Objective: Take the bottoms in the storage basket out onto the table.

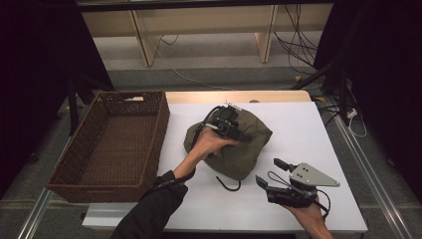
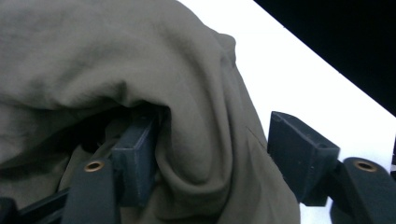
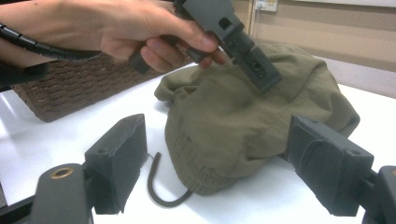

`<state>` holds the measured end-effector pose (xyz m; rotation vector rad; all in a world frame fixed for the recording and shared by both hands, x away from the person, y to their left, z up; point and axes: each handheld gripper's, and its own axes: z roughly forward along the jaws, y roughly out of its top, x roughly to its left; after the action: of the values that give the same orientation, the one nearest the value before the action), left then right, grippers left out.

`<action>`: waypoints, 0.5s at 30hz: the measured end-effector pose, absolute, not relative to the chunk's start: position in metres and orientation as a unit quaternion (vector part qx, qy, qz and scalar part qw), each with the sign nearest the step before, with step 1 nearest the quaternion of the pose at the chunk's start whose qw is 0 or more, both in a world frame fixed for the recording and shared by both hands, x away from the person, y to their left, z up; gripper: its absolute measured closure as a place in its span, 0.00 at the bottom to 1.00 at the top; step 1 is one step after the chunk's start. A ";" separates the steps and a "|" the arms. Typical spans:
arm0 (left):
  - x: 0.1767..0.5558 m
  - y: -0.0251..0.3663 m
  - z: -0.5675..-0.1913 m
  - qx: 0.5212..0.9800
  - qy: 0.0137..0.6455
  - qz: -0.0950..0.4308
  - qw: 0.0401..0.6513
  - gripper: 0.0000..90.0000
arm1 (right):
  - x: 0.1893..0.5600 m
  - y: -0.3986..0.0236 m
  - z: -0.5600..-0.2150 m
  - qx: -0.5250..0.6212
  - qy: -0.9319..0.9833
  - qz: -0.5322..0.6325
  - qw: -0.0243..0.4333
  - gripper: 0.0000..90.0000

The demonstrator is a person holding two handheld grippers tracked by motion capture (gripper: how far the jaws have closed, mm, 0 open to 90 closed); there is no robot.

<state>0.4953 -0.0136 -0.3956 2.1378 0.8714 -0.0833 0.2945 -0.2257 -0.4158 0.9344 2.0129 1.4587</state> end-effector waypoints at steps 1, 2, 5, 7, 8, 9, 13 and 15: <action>0.495 -0.014 -0.396 0.847 0.345 -0.033 0.404 0.35 | 0.295 -0.226 -0.416 0.342 0.736 0.533 0.241 0.24; 0.494 -0.013 -0.395 0.846 0.346 -0.028 0.404 0.32 | 0.294 -0.226 -0.416 0.343 0.737 0.531 0.241 0.24; 0.493 -0.010 -0.393 0.845 0.346 -0.023 0.407 0.26 | 0.295 -0.227 -0.416 0.343 0.737 0.530 0.241 0.24; 0.492 -0.006 -0.391 0.842 0.348 -0.019 0.411 0.23 | 0.295 -0.227 -0.416 0.342 0.735 0.533 0.240 0.24; 0.490 -0.001 -0.387 0.838 0.351 -0.016 0.418 0.20 | 0.295 -0.227 -0.416 0.344 0.737 0.531 0.240 0.24; 0.490 0.001 -0.385 0.837 0.351 -0.015 0.419 0.18 | 0.295 -0.227 -0.416 0.343 0.737 0.531 0.241 0.24; 0.486 0.008 -0.380 0.834 0.355 -0.004 0.423 0.16 | 0.295 -0.225 -0.417 0.341 0.737 0.532 0.239 0.24; 0.484 0.018 -0.376 0.824 0.363 -0.001 0.435 0.13 | 0.295 -0.224 -0.417 0.340 0.737 0.533 0.239 0.24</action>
<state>0.4836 0.0184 -0.3756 2.0507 0.9036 -0.0033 0.2950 -0.2245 -0.4169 0.9299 2.0180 1.4589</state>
